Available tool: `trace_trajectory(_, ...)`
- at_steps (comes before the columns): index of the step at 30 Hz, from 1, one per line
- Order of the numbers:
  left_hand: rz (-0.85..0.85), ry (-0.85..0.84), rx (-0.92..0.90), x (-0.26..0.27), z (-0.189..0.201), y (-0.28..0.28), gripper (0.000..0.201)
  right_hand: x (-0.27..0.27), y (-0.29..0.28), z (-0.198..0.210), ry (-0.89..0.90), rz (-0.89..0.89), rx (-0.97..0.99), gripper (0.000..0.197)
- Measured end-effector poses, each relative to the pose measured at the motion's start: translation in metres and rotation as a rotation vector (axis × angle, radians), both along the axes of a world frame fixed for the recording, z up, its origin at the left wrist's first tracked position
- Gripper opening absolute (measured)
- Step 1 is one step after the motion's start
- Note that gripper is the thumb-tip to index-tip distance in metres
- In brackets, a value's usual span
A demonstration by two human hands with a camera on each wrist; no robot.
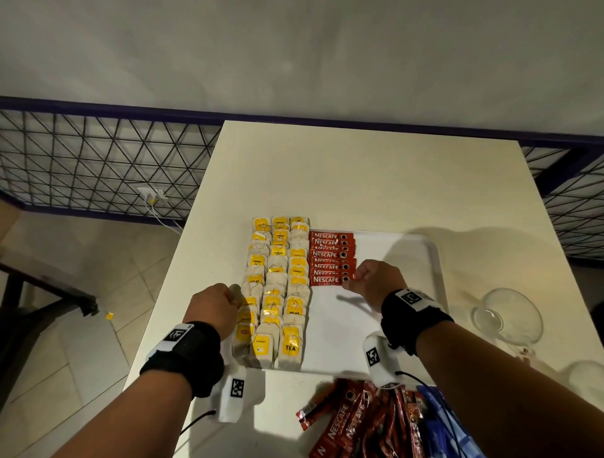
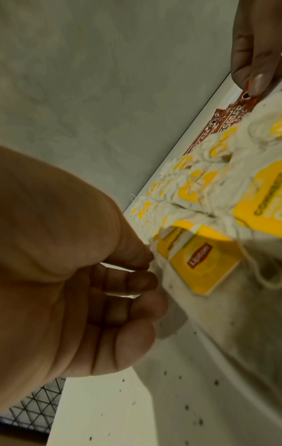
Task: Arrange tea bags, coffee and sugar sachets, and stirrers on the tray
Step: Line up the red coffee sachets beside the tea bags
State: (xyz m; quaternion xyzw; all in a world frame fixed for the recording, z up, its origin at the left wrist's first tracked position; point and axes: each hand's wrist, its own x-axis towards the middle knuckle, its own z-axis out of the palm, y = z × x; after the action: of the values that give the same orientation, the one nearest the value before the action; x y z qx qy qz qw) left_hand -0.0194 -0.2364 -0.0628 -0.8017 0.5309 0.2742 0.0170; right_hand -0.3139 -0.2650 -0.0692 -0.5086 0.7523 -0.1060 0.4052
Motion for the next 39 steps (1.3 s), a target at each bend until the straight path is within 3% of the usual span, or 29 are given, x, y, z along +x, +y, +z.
trace_trajectory(10,-0.018,-0.010,-0.018,0.002,-0.003,0.002,0.036,0.002,0.000,0.002,0.059,0.015,0.008,0.024)
trace_trajectory(16,-0.004,0.019,-0.017,0.002,0.009,0.004,0.026,0.001,-0.001,0.000,0.105,0.016,-0.021,0.029)
trace_trajectory(22,-0.040,0.023,-0.221,-0.010,0.047,0.025,0.022,-0.005,0.015,0.016,0.045,0.051,-0.144,0.032)
trace_trajectory(25,-0.220,0.180,-0.299,-0.040,0.067,0.052,0.013,-0.004,0.037,0.036,-0.031,0.214,-0.155,0.027)
trace_trajectory(28,-0.462,0.239,-0.165,-0.074,0.068,0.091,0.011,-0.009,0.069,0.051,0.063,0.507,-0.051,0.021)
trace_trajectory(32,-0.646,0.180,0.051,-0.110,0.047,0.143,0.038,-0.032,0.119,0.056,0.265,0.861,0.060,0.018)
trace_trajectory(36,-0.486,0.010,0.188,-0.133,0.023,0.176,0.089,-0.050,0.163,0.054,0.373,1.074,0.165,0.013)
trace_trajectory(39,-0.362,-0.045,0.131,-0.150,0.014,0.185,0.093,-0.053,0.184,0.054,0.364,1.123,0.139,0.018)
